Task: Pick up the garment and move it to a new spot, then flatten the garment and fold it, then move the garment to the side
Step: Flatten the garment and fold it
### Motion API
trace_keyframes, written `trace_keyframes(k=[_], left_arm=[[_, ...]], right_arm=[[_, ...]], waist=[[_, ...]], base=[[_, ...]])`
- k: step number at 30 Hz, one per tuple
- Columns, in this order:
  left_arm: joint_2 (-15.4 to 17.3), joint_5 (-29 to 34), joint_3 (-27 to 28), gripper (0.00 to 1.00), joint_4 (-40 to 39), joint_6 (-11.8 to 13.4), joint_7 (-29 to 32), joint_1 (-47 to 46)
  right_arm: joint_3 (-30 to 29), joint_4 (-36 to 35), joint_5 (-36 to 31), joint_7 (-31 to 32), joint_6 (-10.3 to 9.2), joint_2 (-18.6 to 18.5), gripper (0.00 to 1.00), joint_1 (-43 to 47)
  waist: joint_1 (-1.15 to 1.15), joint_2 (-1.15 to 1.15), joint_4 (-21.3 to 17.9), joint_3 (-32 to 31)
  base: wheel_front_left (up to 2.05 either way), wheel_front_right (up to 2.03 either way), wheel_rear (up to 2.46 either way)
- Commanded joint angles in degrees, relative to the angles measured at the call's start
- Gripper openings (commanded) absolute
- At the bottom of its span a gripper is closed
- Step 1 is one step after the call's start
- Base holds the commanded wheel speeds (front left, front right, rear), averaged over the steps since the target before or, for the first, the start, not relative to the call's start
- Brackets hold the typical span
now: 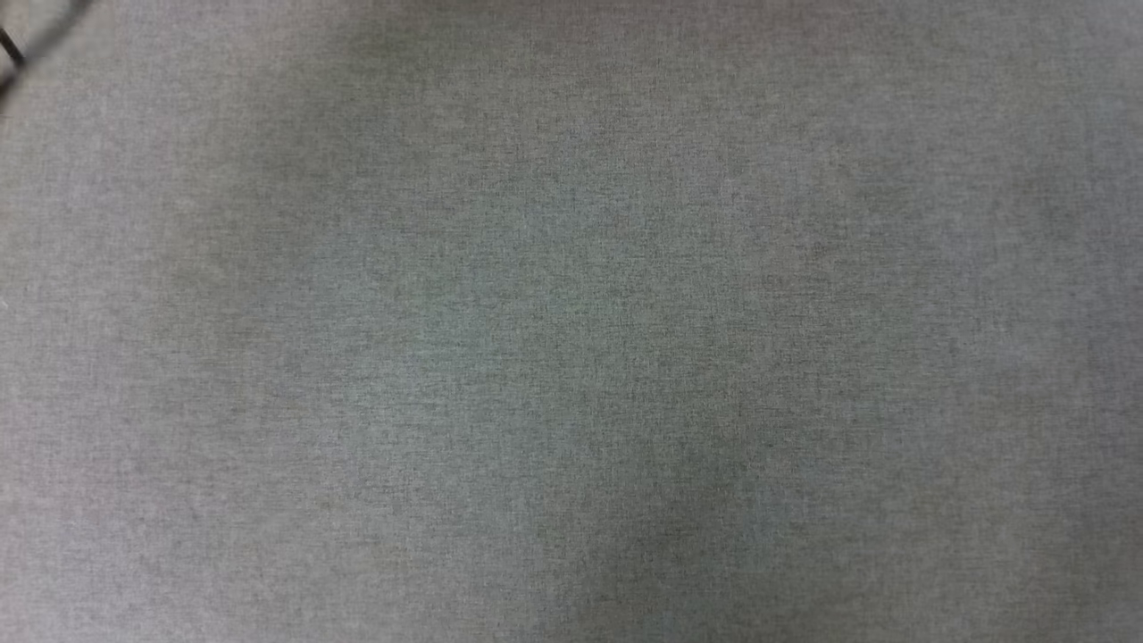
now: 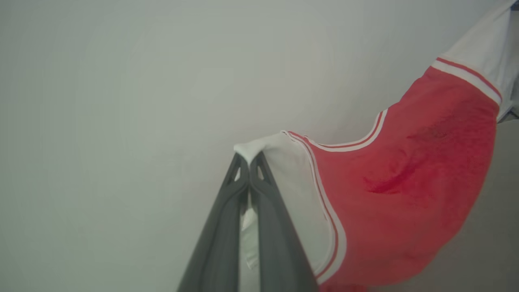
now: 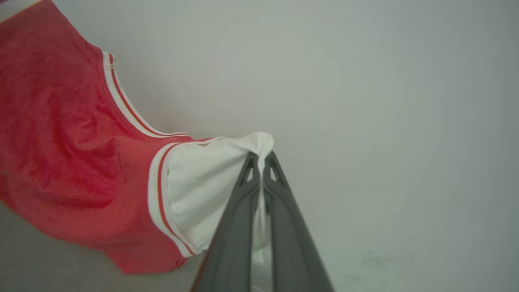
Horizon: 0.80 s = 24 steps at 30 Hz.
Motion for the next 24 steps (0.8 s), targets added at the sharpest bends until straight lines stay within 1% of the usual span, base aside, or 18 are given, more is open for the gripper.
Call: trace_keyframes(k=[1,6,11,13,16,21,24], left_arm=[[0.20,-0.56,-0.04,0.00,0.35,-0.04,-0.75,1.77],[1.37,-2.91,-1.84,0.00,0.66,-0.34,-4.00,11.72],[3.16,-5.25,-3.33,0.00,-0.75,-0.34,-7.00,23.53],[4.24,-6.26,-3.63,0.00,-2.28,0.24,-7.95,28.51],[6.77,-7.76,-4.34,0.00,-5.27,1.60,-8.86,36.62],[11.07,-11.28,-5.09,0.00,-12.26,5.37,-9.66,50.12],[13.79,-13.47,-5.73,0.00,-17.35,8.13,-9.88,57.70]], right_arm=[[0.56,0.52,0.55,-0.70,-0.08,0.26,0.00,1.57],[5.27,2.19,4.16,-4.31,-0.08,1.41,0.00,10.69],[10.51,1.30,8.17,-7.26,-0.08,0.66,0.00,20.75],[11.95,0.44,9.82,-8.23,-0.08,0.25,0.00,24.81],[13.95,-1.31,11.76,-9.73,-0.08,-0.64,0.00,30.50],[15.54,-5.26,14.69,-11.71,-0.08,-4.00,0.00,40.74],[14.85,-7.30,15.96,-12.56,-0.08,-6.39,0.00,47.44]], waist=[[-0.01,0.00,-0.06,-0.22],[-0.01,0.00,-0.27,-2.22],[-0.01,0.00,-0.11,-5.60],[-0.01,0.00,-0.14,-7.14],[-0.01,0.00,-0.49,-9.46],[-0.01,0.00,-0.84,-13.51],[-0.01,0.00,-1.00,-16.03]], base=[[0.00,0.00,0.00],[0.00,0.00,0.00],[0.00,0.00,0.00],[0.00,0.00,0.00],[0.00,0.00,0.00],[0.00,0.00,0.00],[0.00,0.00,0.00]])
